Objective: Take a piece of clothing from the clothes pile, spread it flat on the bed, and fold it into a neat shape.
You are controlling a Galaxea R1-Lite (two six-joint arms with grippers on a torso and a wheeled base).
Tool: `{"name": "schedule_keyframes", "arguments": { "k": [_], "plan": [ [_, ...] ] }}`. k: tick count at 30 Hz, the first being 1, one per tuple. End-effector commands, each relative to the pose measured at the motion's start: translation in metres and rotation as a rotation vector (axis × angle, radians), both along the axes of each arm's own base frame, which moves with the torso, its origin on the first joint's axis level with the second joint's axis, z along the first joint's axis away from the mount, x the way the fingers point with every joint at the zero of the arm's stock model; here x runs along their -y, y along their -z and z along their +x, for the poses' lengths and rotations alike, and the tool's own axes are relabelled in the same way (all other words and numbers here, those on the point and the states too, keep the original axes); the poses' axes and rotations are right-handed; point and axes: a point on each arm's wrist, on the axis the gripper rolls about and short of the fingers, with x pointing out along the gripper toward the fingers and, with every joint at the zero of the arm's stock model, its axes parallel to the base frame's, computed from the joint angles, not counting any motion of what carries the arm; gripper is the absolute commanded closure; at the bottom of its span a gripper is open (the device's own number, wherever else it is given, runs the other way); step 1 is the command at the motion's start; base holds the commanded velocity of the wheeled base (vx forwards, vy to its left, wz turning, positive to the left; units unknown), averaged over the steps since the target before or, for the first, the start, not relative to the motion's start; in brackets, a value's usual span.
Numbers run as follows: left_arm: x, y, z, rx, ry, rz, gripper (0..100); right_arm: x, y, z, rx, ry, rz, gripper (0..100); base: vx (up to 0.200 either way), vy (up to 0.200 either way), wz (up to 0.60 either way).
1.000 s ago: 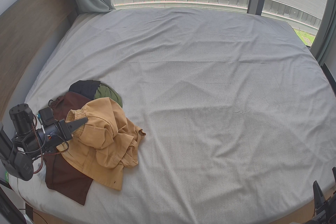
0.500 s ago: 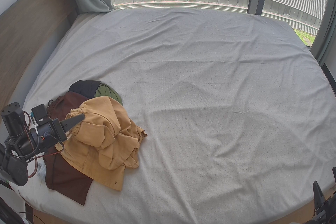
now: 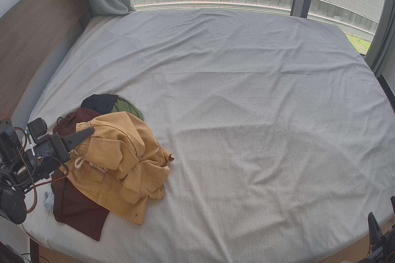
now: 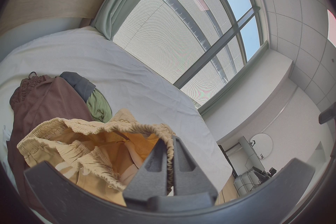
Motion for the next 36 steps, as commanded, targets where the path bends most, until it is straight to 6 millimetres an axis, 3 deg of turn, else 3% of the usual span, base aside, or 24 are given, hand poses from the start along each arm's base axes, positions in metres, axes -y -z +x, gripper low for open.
{"name": "schedule_keyframes", "arguments": {
  "k": [1, 16, 21, 36],
  "plan": [
    [0.003, -0.011, -0.007, 0.037, -0.002, -0.02, 100, 0.0, 0.005, 0.0, -0.001, -0.001, 0.0, 0, 0.0, 0.0, 0.0],
    [0.03, -0.033, -0.019, 0.061, -0.038, -0.152, 100, 0.0, 0.005, 0.0, -0.001, -0.001, 0.0, 0, 0.0, 0.0, 0.0],
    [0.051, -0.054, -0.017, 0.101, -0.092, -0.249, 100, 0.0, 0.005, 0.0, -0.001, -0.001, 0.0, 0, 0.0, 0.0, 0.0],
    [0.098, -0.081, -0.021, 0.163, -0.193, -0.366, 100, 0.0, 0.005, 0.0, -0.001, -0.001, 0.0, 0, 0.0, 0.0, 0.0]
  ]
}}
